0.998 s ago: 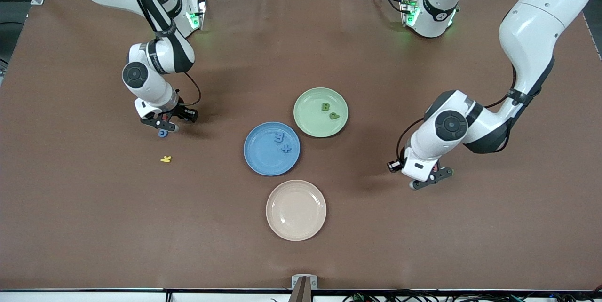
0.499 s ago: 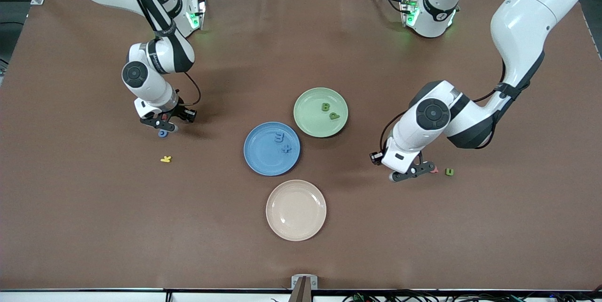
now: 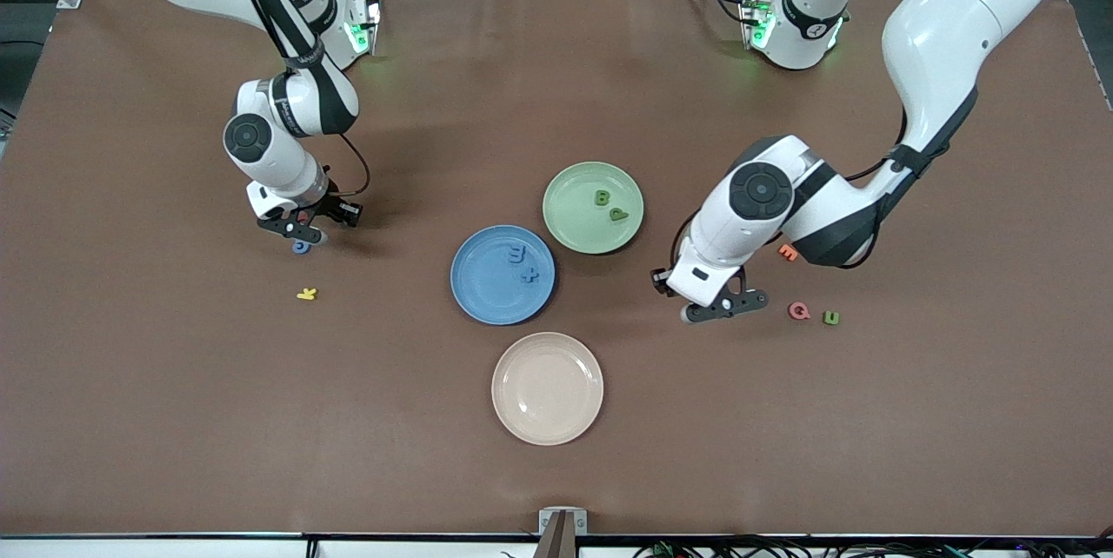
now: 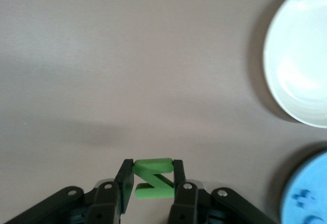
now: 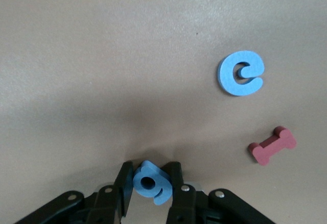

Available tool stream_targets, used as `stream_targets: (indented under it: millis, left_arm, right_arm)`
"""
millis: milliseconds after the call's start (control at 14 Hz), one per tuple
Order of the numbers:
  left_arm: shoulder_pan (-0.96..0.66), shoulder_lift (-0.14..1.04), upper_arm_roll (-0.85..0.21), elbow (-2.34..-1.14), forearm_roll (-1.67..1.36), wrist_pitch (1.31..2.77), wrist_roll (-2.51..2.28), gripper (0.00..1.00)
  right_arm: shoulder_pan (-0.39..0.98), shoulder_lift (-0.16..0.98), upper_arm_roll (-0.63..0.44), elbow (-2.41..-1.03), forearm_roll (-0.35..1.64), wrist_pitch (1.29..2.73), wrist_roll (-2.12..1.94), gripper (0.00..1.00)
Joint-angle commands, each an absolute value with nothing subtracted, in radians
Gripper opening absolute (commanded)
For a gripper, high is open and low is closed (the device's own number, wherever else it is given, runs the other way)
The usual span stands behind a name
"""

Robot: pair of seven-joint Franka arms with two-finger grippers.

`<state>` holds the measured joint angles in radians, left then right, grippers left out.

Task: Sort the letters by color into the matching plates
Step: 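Grasp the green Z with the left gripper while the right gripper grasps blue g, then place the Z on the green plate while the right gripper places g on blue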

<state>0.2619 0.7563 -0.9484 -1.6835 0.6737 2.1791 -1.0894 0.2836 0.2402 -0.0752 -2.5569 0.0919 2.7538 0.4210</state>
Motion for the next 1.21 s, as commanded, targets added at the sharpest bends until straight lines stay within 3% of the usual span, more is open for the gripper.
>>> stream_targets:
  millis: [0,428,642,1141]
  left_arm:
    - [0.233,0.767,-0.948,-1.641,0.676,2.152,-1.095,0.00]
    - [0.209,0.764,-0.946,-1.643,0.676,2.151,-1.193,0.00]
    - [0.209,0.756,-0.953,-1.647,0.676,2.105,-1.253,0.00]
    - [0.089,0.775,-0.953,-1.696,0.675,2.100,-1.535,0.00]
  right_arm:
    - [0.281,0.219,-0.071,-2.519,0.083,2.715,0.429,0.22]
    - [0.379,0.230,-0.066,-2.176,0.084,2.292,0.570,0.21]
    - [0.435,0.306,-0.066,-1.983,0.086,2.163,0.633,0.21]
    - [0.627,0.535,-0.066,-1.709,0.100,2.161,0.839,0.21]
